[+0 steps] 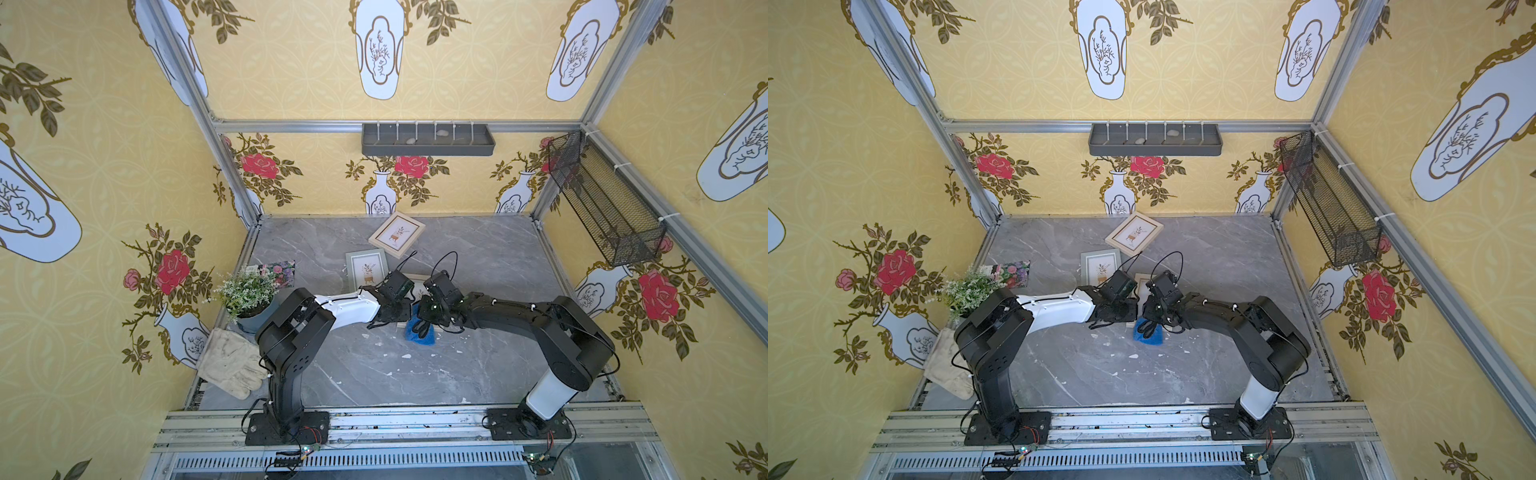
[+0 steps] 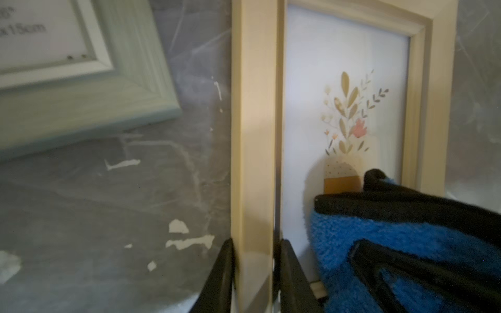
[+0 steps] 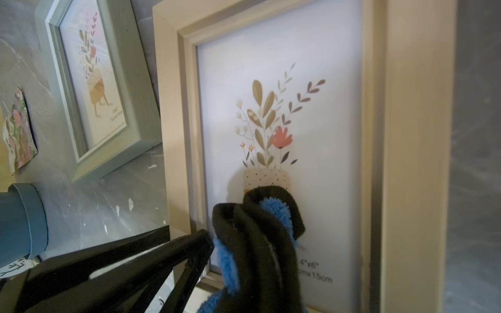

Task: Wipe the picture frame with a cloth
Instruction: Wipe the dirt from the picture frame.

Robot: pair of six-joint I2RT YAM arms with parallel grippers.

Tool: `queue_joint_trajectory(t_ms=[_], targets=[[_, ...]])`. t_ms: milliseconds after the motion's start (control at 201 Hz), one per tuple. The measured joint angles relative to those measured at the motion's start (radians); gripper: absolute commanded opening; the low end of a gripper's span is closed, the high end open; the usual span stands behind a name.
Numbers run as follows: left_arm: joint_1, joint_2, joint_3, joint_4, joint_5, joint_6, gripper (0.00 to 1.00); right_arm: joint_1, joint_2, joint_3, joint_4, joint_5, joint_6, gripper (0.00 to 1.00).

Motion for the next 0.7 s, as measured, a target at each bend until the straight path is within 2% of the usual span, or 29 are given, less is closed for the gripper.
queue_joint_trajectory(t_ms=[105, 289, 398, 562, 702], targets=[[0.000, -0.003, -0.004, 0.006, 0.000, -0.004, 0.06, -0.037, -0.051, -0.051, 0.002, -0.016, 0.016, 0.00], [0.000, -0.005, -0.006, 0.011, 0.001, -0.009, 0.06, -0.088, -0.146, -0.122, -0.039, 0.027, 0.007, 0.00], [0.000, -0.005, -0.005, 0.010, 0.002, -0.013, 0.06, -0.047, -0.115, -0.100, -0.034, 0.068, -0.005, 0.00], [0.000, -0.005, -0.005, 0.008, 0.004, -0.016, 0.05, 0.040, -0.004, -0.011, 0.022, 0.055, -0.004, 0.00], [0.001, -0.005, -0.005, 0.008, 0.005, -0.019, 0.06, 0.052, 0.020, -0.002, 0.057, 0.034, -0.002, 0.00]])
